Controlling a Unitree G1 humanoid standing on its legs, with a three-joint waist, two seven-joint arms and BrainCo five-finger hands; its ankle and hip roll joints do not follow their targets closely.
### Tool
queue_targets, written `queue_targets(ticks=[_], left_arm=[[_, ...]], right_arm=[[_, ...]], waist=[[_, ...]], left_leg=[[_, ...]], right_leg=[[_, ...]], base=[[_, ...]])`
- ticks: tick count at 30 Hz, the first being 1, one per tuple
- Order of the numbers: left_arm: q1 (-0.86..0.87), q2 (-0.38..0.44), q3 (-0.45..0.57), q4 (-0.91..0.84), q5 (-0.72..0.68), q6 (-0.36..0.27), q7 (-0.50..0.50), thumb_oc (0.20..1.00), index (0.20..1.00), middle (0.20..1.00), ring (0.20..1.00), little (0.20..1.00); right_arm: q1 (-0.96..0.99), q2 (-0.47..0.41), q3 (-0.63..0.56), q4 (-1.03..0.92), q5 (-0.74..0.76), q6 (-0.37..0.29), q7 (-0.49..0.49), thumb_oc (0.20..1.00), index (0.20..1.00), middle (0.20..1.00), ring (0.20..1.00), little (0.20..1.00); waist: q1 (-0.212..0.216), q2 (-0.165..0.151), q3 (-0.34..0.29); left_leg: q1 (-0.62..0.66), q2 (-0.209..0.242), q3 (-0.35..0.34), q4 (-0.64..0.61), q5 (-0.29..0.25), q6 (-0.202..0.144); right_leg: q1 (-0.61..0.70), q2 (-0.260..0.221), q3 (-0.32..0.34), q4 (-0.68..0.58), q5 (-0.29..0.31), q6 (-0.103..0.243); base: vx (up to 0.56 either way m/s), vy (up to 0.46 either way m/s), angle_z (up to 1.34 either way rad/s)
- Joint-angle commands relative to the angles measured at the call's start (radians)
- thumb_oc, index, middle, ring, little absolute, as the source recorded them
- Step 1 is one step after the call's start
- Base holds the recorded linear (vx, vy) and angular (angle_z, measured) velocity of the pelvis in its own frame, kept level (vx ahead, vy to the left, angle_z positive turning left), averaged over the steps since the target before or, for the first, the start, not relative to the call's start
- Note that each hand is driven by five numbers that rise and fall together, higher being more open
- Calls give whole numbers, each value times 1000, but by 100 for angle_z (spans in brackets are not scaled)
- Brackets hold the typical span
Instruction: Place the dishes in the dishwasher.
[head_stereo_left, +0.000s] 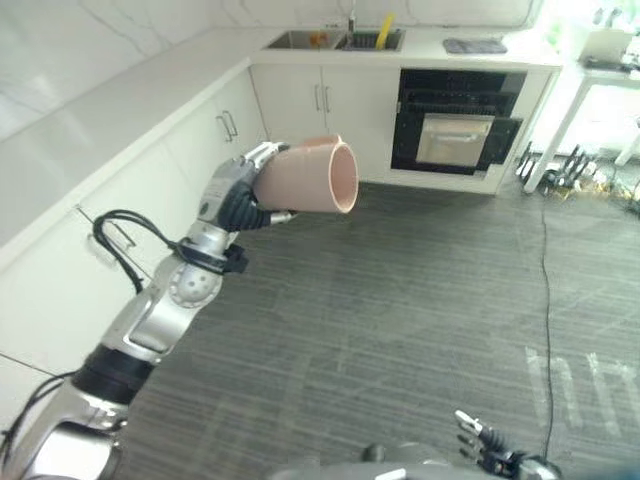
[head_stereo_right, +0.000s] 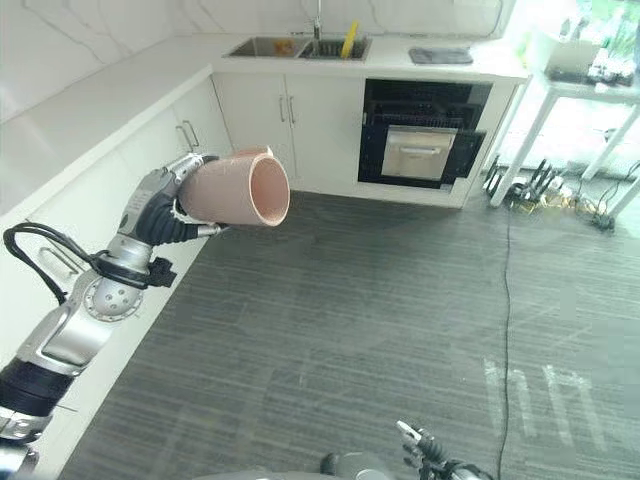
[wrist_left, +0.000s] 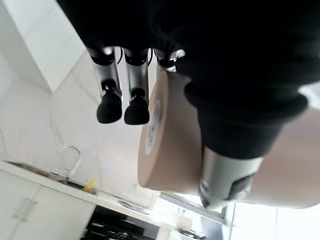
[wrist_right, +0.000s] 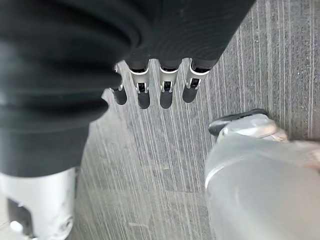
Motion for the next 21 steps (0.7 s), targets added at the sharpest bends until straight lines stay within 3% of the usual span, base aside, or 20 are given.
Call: queue_targets(ticks=[1, 2, 3, 5, 7, 13, 16, 20, 21], left_arm=[[-62, 22, 104, 14, -4, -47, 19, 200, 200, 200, 200, 200], [-61, 26, 108, 15, -4, -41, 23, 200, 200, 200, 200, 200], [-55, 35, 112, 16, -8, -38, 29, 200, 200, 200, 200, 200], [-32, 49, 128, 6, -16, -42, 28, 200, 200, 200, 200, 200], [-24, 55, 143, 14, -25, -71, 20, 200, 200, 200, 200, 200], [-27, 32, 120, 19, 1, -86, 0, 200, 200, 200, 200, 200], [-71, 50, 84, 42, -17, -94, -15, 200, 200, 200, 200, 200], [-103, 83, 65, 47, -47, -70, -34, 200, 200, 200, 200, 200], [-97, 84, 66, 48, -51, -65, -34, 200, 200, 200, 200, 200]], right_arm=[[-10, -14, 11, 23, -5, -38, 23, 1000, 1000, 1000, 1000, 1000], [-21, -9, 8, 29, -20, -28, 20, 1000, 1000, 1000, 1000, 1000], [-29, -7, 6, 37, -33, -21, 20, 1000, 1000, 1000, 1000, 1000], [-33, -12, 7, 46, -45, -19, 30, 1000, 1000, 1000, 1000, 1000], [-27, -13, 4, 58, -47, -33, 37, 1000, 1000, 1000, 1000, 1000], [-2, 30, 23, 54, -41, -26, 6, 1000, 1000, 1000, 1000, 1000], [11, 55, 28, 39, -22, -44, -19, 1000, 1000, 1000, 1000, 1000], [21, 68, 24, 7, -25, -74, -49, 1000, 1000, 1000, 1000, 1000], [19, 70, 22, 5, -38, -82, -52, 1000, 1000, 1000, 1000, 1000]], waist=[[-7, -7, -14], [6, -7, -15], [27, -1, -14], [60, 0, -11], [73, 3, -12], [92, 6, -54], [75, 7, -71], [55, 21, -78], [56, 25, -78]], left_leg=[[46, 1, 3, -344, 60, 79], [49, 1, 2, -484, 45, 85], [43, 11, -24, -689, 69, 75], [29, 16, -70, -862, 149, 48], [-19, 24, -57, -893, 204, 30], [73, -15, -65, -932, 141, 86], [130, -36, -70, -939, 98, 129], [165, -50, -57, -914, 35, 177], [178, -53, -53, -915, 28, 181]], right_leg=[[33, -39, 58, -112, 131, 133], [59, -29, 75, -123, 115, 143], [95, -14, 88, -138, 97, 151], [156, -4, 126, -166, 79, 149], [205, -5, 150, -194, 66, 150], [208, -36, 91, -151, 19, 172], [133, -49, 64, -9, 60, 199], [-17, -40, 44, 341, 166, 253], [-58, -58, 21, 364, 170, 255]], base=[[282, 33, -41], [388, 127, -57], [425, 150, -59], [422, 130, -80], [413, 155, -113], [304, 138, -62], [201, 159, -14], [139, 123, 21], [193, 35, 4]])
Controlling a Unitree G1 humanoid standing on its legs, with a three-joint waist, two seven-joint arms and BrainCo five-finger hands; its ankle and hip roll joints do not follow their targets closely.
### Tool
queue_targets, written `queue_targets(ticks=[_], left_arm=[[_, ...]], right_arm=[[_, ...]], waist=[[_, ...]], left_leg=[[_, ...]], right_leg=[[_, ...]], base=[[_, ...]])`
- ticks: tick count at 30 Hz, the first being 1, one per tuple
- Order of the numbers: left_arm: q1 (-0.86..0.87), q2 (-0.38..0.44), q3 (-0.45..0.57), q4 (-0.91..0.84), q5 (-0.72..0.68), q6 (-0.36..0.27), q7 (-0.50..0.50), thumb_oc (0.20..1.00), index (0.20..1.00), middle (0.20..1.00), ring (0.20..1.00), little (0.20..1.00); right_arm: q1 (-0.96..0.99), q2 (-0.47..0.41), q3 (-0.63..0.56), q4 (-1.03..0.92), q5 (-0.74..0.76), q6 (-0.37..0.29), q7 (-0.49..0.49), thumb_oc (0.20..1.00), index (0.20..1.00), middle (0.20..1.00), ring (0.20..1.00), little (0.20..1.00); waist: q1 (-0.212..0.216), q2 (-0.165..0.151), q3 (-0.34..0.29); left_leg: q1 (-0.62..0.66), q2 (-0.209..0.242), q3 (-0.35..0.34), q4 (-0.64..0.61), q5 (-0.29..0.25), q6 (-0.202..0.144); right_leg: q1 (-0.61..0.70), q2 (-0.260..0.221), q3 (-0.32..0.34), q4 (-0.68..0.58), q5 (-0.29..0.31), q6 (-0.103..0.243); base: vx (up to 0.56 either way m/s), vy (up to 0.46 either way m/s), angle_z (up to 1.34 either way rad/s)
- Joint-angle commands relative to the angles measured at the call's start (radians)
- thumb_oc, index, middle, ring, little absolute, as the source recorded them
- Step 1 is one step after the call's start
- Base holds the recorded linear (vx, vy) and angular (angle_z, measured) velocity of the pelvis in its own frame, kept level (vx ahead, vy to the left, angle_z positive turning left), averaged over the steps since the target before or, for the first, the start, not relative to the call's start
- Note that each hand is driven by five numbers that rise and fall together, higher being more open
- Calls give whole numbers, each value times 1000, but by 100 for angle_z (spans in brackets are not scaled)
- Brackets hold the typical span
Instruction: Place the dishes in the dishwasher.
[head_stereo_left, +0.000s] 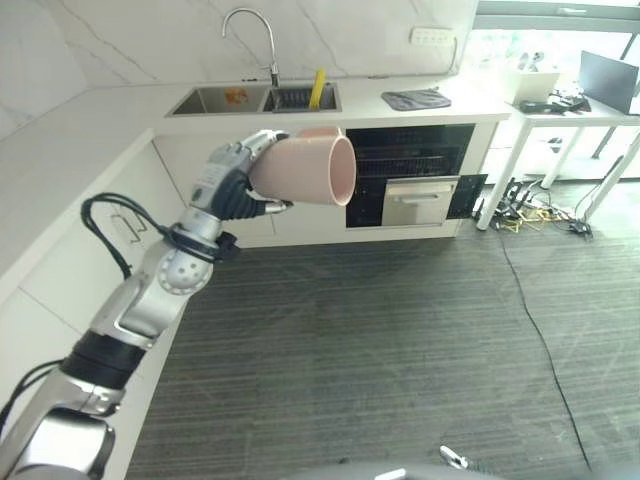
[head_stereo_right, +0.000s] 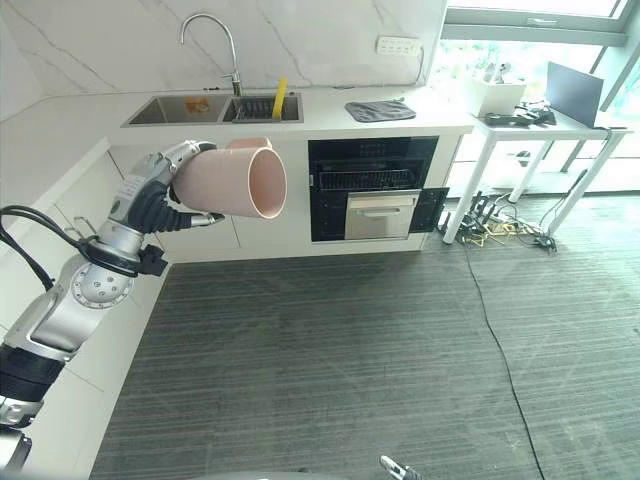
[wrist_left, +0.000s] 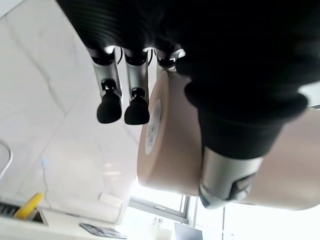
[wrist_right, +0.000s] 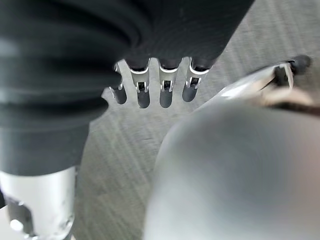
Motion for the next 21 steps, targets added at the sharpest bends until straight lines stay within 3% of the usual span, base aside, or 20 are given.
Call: queue_targets(ticks=[1, 4, 6, 8, 9, 12, 14, 16, 18, 20, 21], left_arm=[[-1, 12, 63, -22, -38, -7, 15, 200, 200, 200, 200, 200], [-4, 7, 48, -29, -26, -4, 21, 200, 200, 200, 200, 200], [-30, 26, 32, -24, -40, 4, 29, 200, 200, 200, 200, 200], [-19, 29, 32, -25, -35, 3, 36, 200, 200, 200, 200, 200], [1, 23, 42, -27, -18, 1, 41, 200, 200, 200, 200, 200], [47, -4, 80, -64, -11, 31, 36, 200, 200, 200, 200, 200], [86, -27, 110, -79, -5, 44, 62, 200, 200, 200, 200, 200], [96, -33, 123, -82, -11, 51, 71, 200, 200, 200, 200, 200], [79, -46, 131, -91, -27, 71, 74, 200, 200, 200, 200, 200], [48, -57, 120, -87, -34, 61, 56, 200, 200, 200, 200, 200], [30, -67, 108, -87, -27, 68, 55, 200, 200, 200, 200, 200]], right_arm=[[-39, -20, -17, -17, -33, -50, -13, 1000, 1000, 1000, 1000, 1000], [-40, -31, -24, -24, -23, -54, -12, 1000, 1000, 1000, 1000, 1000], [-66, -52, -36, -19, -16, -38, 12, 1000, 1000, 1000, 1000, 1000], [-86, -55, -44, -12, -27, -17, 23, 1000, 1000, 1000, 1000, 1000], [-100, -51, -42, -4, -43, -3, 30, 1000, 1000, 1000, 1000, 1000], [-107, -48, -31, 5, -75, 20, 33, 1000, 1000, 1000, 1000, 1000], [-103, -56, -5, 2, -117, 21, 39, 1000, 1000, 1000, 1000, 1000], [-106, -66, 10, 2, -140, 32, 41, 1000, 1000, 1000, 1000, 1000], [-109, -83, 33, 27, -165, 68, 43, 1000, 1000, 1000, 1000, 1000], [-108, -81, 31, 61, -148, 69, 25, 1000, 1000, 1000, 1000, 1000], [-108, -80, 25, 71, -134, 77, 18, 1000, 1000, 1000, 1000, 1000]], waist=[[8, 44, -3], [-12, 45, 9], [-22, 31, 23], [-8, 24, 22], [8, 17, 16], [10, 18, 3], [-3, 23, 7], [-6, 21, 12], [1, 0, 35], [1, -9, 48], [6, -3, 48]], left_leg=[[-10, 62, 29, 82, -121, -64], [35, 61, 21, 72, -152, -66], [74, 74, 18, 67, -201, -83], [95, 93, 22, 49, -210, -97], [106, 110, 37, 34, -211, -106], [134, 153, 53, 22, -209, -125], [147, 195, 69, 60, -209, -150], [141, 208, 82, 107, -214, -158], [30, 254, 122, 368, -97, -188], [-48, 283, 158, 495, -77, -198], [-67, 248, 159, 468, -97, -189]], right_leg=[[2, -7, -96, -341, 330, -31], [-23, -80, -114, -560, 353, -37], [-58, -165, -86, -748, 482, 13], [-52, -193, -116, -813, 513, 37], [-35, -197, -162, -837, 507, 47], [15, -158, -170, -847, 442, 40], [36, -105, -152, -804, 367, -9], [49, -88, -148, -795, 347, -30], [114, -55, -139, -805, 311, -79], [146, -44, -161, -822, 304, -100], [160, -32, -175, -829, 297, -102]], base=[[185, -16, -15], [203, -163, -32], [239, -362, 14], [229, -352, 21], [282, -413, -1], [279, -392, -23], [272, -373, 5], [178, -289, -9], [195, -432, -5], [151, -274, 15], [161, -117, 24]])
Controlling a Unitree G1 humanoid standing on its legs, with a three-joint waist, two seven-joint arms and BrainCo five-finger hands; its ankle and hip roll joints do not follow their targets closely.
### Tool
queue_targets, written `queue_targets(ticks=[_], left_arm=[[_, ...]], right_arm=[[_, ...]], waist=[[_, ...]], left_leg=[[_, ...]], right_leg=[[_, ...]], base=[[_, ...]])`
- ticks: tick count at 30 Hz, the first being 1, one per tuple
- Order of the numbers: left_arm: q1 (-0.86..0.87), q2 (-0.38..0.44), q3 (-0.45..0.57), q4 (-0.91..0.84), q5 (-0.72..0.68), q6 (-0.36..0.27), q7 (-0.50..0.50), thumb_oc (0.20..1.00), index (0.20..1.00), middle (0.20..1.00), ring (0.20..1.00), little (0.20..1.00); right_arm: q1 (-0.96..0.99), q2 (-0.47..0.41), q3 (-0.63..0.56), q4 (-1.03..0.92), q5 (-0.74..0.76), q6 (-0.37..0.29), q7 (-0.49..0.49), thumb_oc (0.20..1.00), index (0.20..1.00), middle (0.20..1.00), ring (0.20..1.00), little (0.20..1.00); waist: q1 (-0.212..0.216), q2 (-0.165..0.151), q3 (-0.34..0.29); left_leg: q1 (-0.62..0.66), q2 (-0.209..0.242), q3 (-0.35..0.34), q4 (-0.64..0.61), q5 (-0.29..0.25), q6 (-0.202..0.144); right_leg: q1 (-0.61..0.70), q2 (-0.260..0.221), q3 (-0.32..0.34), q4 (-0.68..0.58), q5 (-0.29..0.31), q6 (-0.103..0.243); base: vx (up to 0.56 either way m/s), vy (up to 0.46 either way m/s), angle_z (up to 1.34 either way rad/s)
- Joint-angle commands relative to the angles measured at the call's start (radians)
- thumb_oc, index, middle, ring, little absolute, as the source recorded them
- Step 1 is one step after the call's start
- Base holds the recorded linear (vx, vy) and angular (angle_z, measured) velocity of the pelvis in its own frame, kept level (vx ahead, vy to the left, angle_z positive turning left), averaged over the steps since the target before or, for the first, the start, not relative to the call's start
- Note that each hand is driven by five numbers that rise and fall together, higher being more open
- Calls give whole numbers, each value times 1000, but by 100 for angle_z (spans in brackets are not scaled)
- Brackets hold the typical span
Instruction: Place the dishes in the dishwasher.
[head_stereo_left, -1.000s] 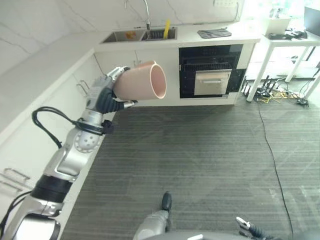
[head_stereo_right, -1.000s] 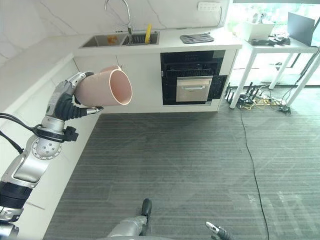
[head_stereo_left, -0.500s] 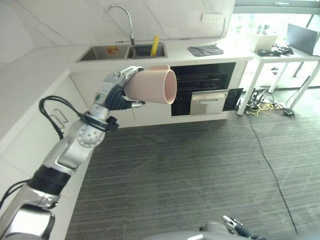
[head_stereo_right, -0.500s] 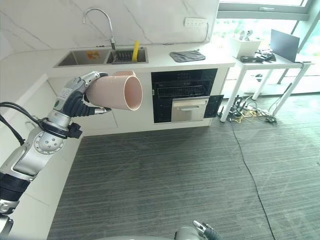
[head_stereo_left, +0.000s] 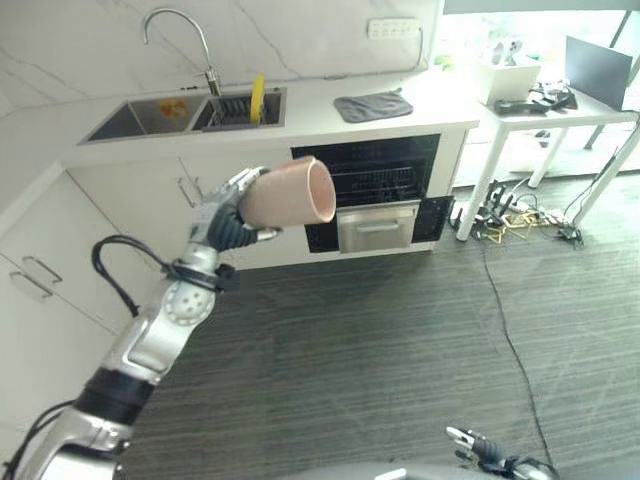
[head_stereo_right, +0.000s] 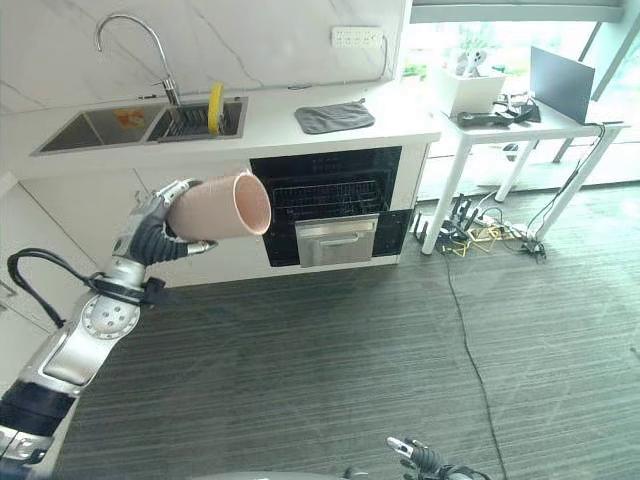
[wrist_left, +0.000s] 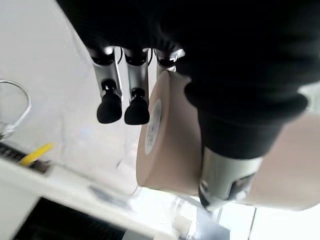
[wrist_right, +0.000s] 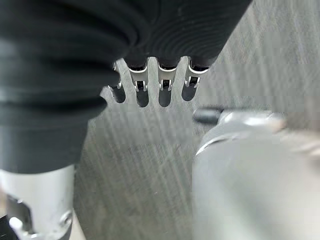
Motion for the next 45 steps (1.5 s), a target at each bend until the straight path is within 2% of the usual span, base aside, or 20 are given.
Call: queue_targets(ticks=[1, 2, 4, 6, 8, 10, 13, 17, 21, 24, 25, 26, 27, 29, 32, 34, 35, 38, 42, 45], left_arm=[[-127, 36, 55, -46, -24, -12, 25, 200, 200, 200, 200, 200], [-132, 26, 55, -48, -12, 1, 26, 200, 200, 200, 200, 200], [-127, 18, 57, -49, -5, -2, 29, 200, 200, 200, 200, 200], [-110, 15, 63, -48, 0, -15, 39, 200, 200, 200, 200, 200], [-102, 19, 81, -33, -3, -33, 41, 200, 200, 200, 200, 200], [-104, 22, 92, -1, -2, -63, 44, 200, 200, 200, 200, 200], [-100, 17, 95, 4, 20, -71, 37, 200, 200, 200, 200, 200], [-133, 37, 57, 29, 13, -107, 2, 200, 200, 200, 200, 200], [-196, 52, -10, 40, 6, -107, -22, 200, 200, 200, 200, 200], [-223, 68, -38, 34, 4, -86, -35, 200, 200, 200, 200, 200], [-213, 91, -45, 23, 36, -66, -15, 200, 200, 200, 200, 200], [-208, 95, -49, 20, 41, -64, -8, 200, 200, 200, 200, 200], [-204, 98, -51, 15, 40, -62, -3, 200, 200, 200, 200, 200], [-214, 111, -55, 13, 21, -62, 4, 200, 200, 200, 200, 200], [-246, 118, -73, 7, 1, -40, 19, 200, 200, 200, 200, 200], [-234, 112, -65, 8, 10, -48, 24, 200, 200, 200, 200, 200], [-206, 92, -53, -16, 35, -38, 21, 200, 200, 200, 200, 200], [-163, 70, -24, -51, 58, -19, 14, 200, 200, 200, 200, 200], [-153, 71, 7, -72, 36, 10, 1, 200, 200, 200, 200, 200], [-150, 73, 5, -65, 28, -4, 2, 200, 200, 200, 200, 200]], right_arm=[[-28, -21, 17, 43, 15, 16, -17, 1000, 1000, 1000, 1000, 1000], [-28, -19, 9, 49, 4, 24, -24, 1000, 1000, 1000, 1000, 1000], [-26, -17, 4, 51, -3, 32, -33, 1000, 1000, 1000, 1000, 1000], [-20, -20, 1, 63, -3, 31, -49, 1000, 1000, 1000, 1000, 1000], [-9, -25, 0, 69, -6, 16, -50, 1000, 1000, 1000, 1000, 1000], [9, -33, -9, 62, 0, 6, -51, 1000, 1000, 1000, 1000, 1000], [13, -31, -22, 56, 19, 12, -60, 1000, 1000, 1000, 1000, 1000], [46, 8, -45, 29, 82, 9, -89, 1000, 1000, 1000, 1000, 1000], [59, 32, -59, 17, 120, -23, -107, 1000, 1000, 1000, 1000, 1000], [67, 37, -61, 8, 127, -47, -104, 1000, 1000, 1000, 1000, 1000], [61, 36, -59, 0, 120, -55, -98, 1000, 1000, 1000, 1000, 1000], [61, 34, -59, -1, 117, -57, -97, 1000, 1000, 1000, 1000, 1000], [60, 32, -61, -3, 111, -57, -98, 1000, 1000, 1000, 1000, 1000], [55, 18, -72, -2, 111, -45, -90, 1000, 1000, 1000, 1000, 1000], [36, 6, -86, 29, 130, -25, -70, 1000, 1000, 1000, 1000, 1000], [29, 11, -93, 41, 160, 4, -65, 1000, 1000, 1000, 1000, 1000], [26, 14, -91, 46, 135, 14, -59, 1000, 1000, 1000, 1000, 1000], [24, 19, -69, 53, 110, 22, -57, 1000, 1000, 1000, 1000, 1000], [18, 9, -38, 44, 103, 11, -48, 1000, 1000, 1000, 1000, 1000], [8, -8, -34, 34, 126, 18, -46, 1000, 1000, 1000, 1000, 1000]], waist=[[-17, 45, 7], [-12, 53, 6], [-8, 60, 6], [16, 81, 9], [27, 86, 14], [23, 87, 15], [32, 85, 7], [41, 69, -20], [11, 66, -36], [5, 83, -43], [-2, 94, -33], [-12, 90, -29], [-22, 90, -26], [-40, 89, -17], [-61, 82, -5], [-59, 83, -9], [-47, 74, -22], [-43, 69, -35], [-40, 57, -33], [-41, 46, -25]], left_leg=[[-11, -59, 68, -210, -41, 97], [-13, -93, 88, -313, -53, 96], [-8, -93, 113, -437, -28, 82], [-46, -62, 78, -633, 110, 30], [-80, -29, 63, -679, 181, 2], [-103, -11, 81, -676, 189, -4], [-85, -27, 87, -668, 157, 14], [-43, -93, 52, -620, 73, 85], [1, -162, 23, -620, 18, 161], [22, -189, 21, -617, -12, 193], [51, -192, 27, -631, -20, 203], [63, -202, 15, -636, -25, 206], [71, -205, 4, -642, -24, 207], [104, -200, -3, -666, -36, 197], [145, -184, -23, -688, -73, 185], [151, -160, -27, -697, -72, 170], [148, -141, -9, -698, -62, 156], [157, -107, 26, -683, -56, 137], [122, -84, 50, -581, -79, 121], [89, -73, 54, -494, -96, 105]], right_leg=[[8, -20, 48, 24, 14, 81], [29, -6, 40, 16, -2, 84], [53, 1, 32, 8, -15, 89], [110, 28, 48, -18, -43, 83], [136, 33, 57, -27, -56, 79], [144, 27, 55, -16, -74, 79], [148, -2, 39, 4, -91, 91], [148, -51, 5, 82, -102, 126], [49, -84, 38, 304, -5, 179], [-26, -99, 16, 512, 54, 183], [-101, -92, 13, 578, 54, 167], [-121, -68, 29, 553, 45, 165], [-142, -50, 36, 499, 54, 158], [-176, -78, 31, 321, 79, 158], [-209, -119, 80, 146, 159, 189], [-178, -104, 91, 111, 127, 192], [-116, -91, 60, 55, 94, 192], [-47, -59, 61, 25, 50, 163], [-18, -24, 63, 40, 7, 120], [7, -12, 77, 25, 0, 103]], base=[[271, -17, 45], [256, 45, 43], [290, 102, 8], [427, 187, -2], [404, 211, -14], [363, 242, -43], [337, 243, -30], [402, 296, -26], [307, 297, 59], [250, 254, 77], [288, 172, 32], [281, 65, 19], [196, -56, 11], [194, -164, 39], [159, -247, 74], [152, -305, 13], [154, -316, 32], [143, -294, 15], [88, -257, -30], [47, -278, 4]])
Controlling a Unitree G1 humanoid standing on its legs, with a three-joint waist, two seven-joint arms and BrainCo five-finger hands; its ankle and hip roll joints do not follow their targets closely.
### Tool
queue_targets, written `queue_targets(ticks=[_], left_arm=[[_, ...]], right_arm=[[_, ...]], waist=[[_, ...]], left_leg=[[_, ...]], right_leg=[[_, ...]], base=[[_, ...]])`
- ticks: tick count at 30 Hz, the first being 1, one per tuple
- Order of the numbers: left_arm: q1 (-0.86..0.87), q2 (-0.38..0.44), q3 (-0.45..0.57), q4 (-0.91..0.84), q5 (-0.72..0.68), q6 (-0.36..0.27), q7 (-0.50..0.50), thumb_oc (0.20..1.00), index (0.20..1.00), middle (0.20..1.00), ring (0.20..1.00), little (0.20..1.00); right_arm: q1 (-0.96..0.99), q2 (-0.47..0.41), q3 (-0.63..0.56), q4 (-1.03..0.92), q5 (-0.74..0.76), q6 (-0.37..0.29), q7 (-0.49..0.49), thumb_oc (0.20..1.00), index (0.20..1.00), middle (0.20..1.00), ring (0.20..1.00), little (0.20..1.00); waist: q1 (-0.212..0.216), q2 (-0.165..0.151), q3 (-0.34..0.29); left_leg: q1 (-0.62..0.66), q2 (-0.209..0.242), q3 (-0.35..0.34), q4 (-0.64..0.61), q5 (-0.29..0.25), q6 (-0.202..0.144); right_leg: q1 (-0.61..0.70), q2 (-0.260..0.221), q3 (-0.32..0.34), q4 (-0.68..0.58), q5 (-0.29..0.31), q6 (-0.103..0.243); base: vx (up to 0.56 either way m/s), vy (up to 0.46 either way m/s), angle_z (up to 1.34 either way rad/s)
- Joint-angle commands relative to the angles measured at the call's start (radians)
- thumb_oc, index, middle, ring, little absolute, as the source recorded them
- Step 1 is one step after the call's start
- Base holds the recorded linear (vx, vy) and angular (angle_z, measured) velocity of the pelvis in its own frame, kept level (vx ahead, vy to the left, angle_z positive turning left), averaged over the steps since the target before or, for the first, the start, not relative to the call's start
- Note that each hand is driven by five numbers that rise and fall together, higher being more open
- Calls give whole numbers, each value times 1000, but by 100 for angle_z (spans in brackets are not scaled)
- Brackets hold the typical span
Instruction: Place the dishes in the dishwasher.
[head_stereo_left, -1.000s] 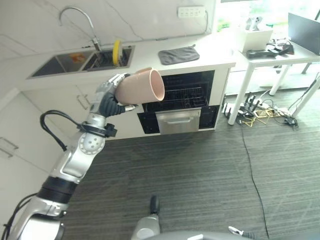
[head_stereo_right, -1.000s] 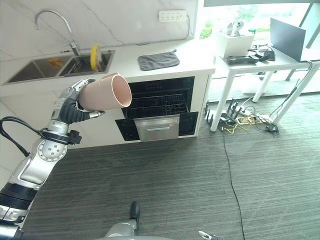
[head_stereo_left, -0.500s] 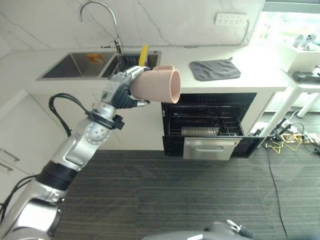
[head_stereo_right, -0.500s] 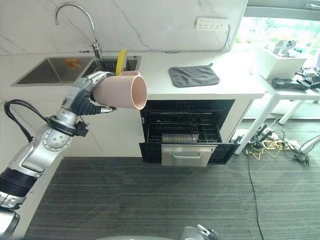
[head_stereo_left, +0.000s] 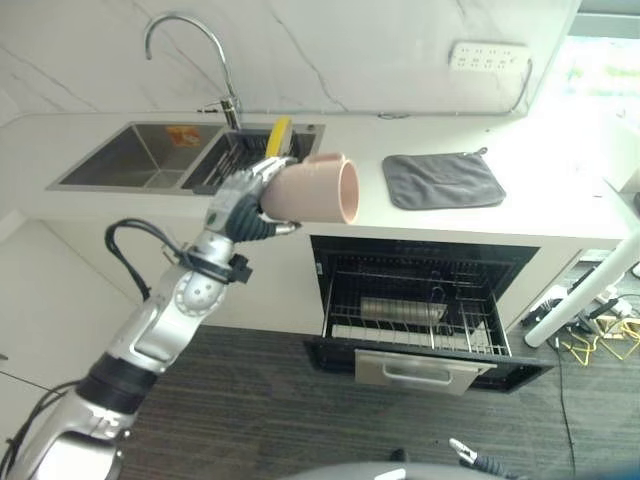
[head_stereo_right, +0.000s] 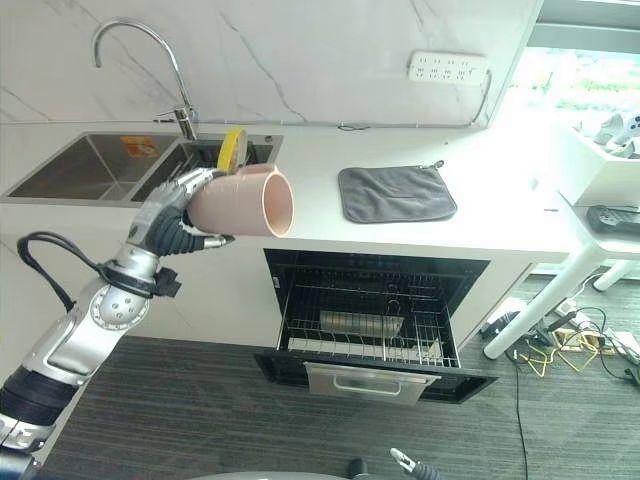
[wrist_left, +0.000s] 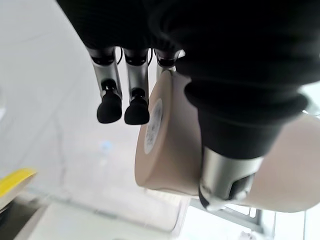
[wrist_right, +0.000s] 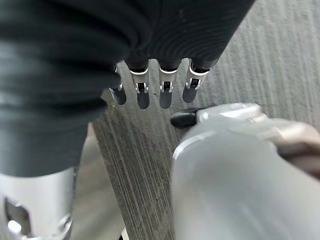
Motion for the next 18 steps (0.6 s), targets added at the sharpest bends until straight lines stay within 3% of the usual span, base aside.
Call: queue_targets(ticks=[1, 3, 11, 13, 18], left_arm=[[-63, 38, 67, -18, -20, -27, 28, 200, 200, 200, 200, 200], [-57, 39, 76, -15, -23, -36, 29, 200, 200, 200, 200, 200], [-54, 26, 93, 3, -42, -78, 10, 200, 200, 200, 200, 200], [-61, 14, 88, 19, -38, -99, 6, 200, 200, 200, 200, 200], [-62, 1, 67, 31, -38, -106, 2, 200, 200, 200, 200, 200]], right_arm=[[-26, -19, 4, 35, 14, -6, 17, 1000, 1000, 1000, 1000, 1000], [-31, -23, 4, 36, 14, -3, 13, 1000, 1000, 1000, 1000, 1000], [-37, -44, -14, 67, 4, -7, 12, 1000, 1000, 1000, 1000, 1000], [-26, -41, -10, 64, 15, -18, 7, 1000, 1000, 1000, 1000, 1000], [-3, -30, -3, 63, 10, -32, -14, 1000, 1000, 1000, 1000, 1000]], waist=[[-2, -17, -15], [-1, -16, -12], [17, 21, 4], [5, 26, 2], [2, 34, -21]], left_leg=[[-93, -32, -18, 116, -24, 54], [-107, -29, -17, 155, -17, 49], [-186, -22, -60, -44, 146, -18], [-178, -14, -30, -61, 152, -19], [-104, -41, -64, -106, 125, -2]], right_leg=[[-5, -20, 29, 109, -80, 43], [4, -15, 36, 98, -80, 38], [76, 9, 76, 17, -84, 34], [74, 5, 68, 11, -84, 34], [62, -8, 40, 15, -78, 42]], base=[[39, -190, -6], [62, -135, -6], [70, 70, -12], [10, 151, -21], [81, 154, -29]])
